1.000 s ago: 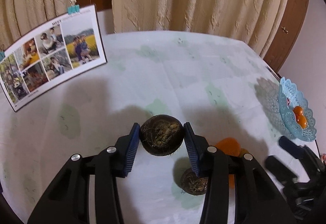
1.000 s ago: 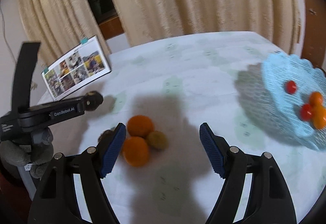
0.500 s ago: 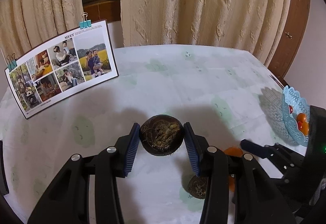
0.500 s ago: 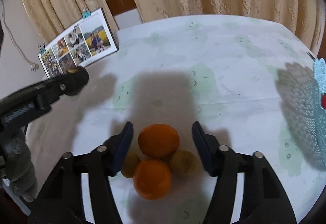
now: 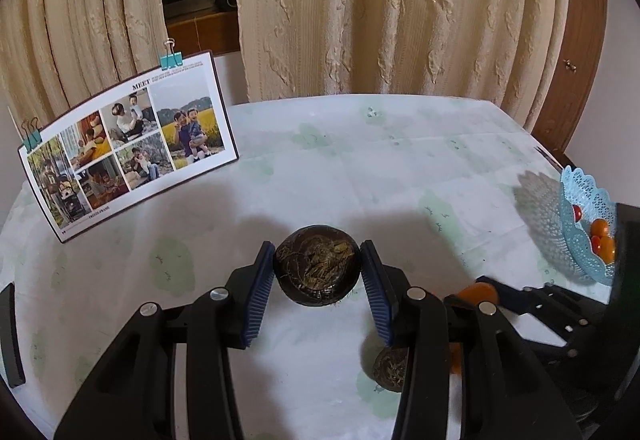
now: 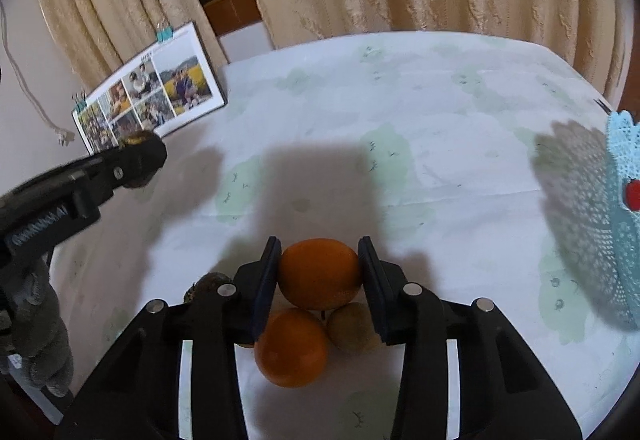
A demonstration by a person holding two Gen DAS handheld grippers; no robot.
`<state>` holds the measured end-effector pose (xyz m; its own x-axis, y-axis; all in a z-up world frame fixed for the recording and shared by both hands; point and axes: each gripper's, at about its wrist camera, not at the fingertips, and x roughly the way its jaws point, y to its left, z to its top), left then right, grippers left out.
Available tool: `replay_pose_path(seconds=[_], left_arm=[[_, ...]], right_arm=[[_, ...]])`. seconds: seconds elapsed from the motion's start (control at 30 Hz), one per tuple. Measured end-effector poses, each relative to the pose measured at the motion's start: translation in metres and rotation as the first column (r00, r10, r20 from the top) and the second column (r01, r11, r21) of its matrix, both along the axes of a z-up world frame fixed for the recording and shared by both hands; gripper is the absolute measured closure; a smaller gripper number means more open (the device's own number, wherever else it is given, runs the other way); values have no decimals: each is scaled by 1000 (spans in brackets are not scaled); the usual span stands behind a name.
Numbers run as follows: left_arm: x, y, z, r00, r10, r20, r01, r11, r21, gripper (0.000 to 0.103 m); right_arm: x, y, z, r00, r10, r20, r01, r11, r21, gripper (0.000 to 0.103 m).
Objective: Organize fruits
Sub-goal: 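Carry the mandarin into the blue basket and open the right tool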
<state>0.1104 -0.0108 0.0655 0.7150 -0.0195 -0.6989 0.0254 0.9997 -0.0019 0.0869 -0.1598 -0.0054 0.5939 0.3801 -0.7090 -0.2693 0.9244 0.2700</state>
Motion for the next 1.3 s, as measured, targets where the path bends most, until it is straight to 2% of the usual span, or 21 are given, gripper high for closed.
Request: replay_pose_path(seconds=[0.3, 0.57, 1.07, 1.3], left_arm=[[-6, -10, 3, 1000, -10, 30, 9, 999, 48, 59], [-10, -22, 1, 999, -40, 33, 38, 997, 64, 59], [-16, -40, 0, 996, -77, 38, 73, 993, 89, 59], [-19, -50, 1, 995, -92, 41, 88, 992, 95, 59]], right_arm=[[-12, -40, 28, 991, -110, 77, 107, 993, 51, 62], [-23, -93, 46, 958, -252, 135, 243, 967, 79, 62], [-34, -185, 44, 873, -468, 138, 458, 883, 97, 62], [-39, -202, 37, 854, -503, 131, 495, 864, 91, 62]])
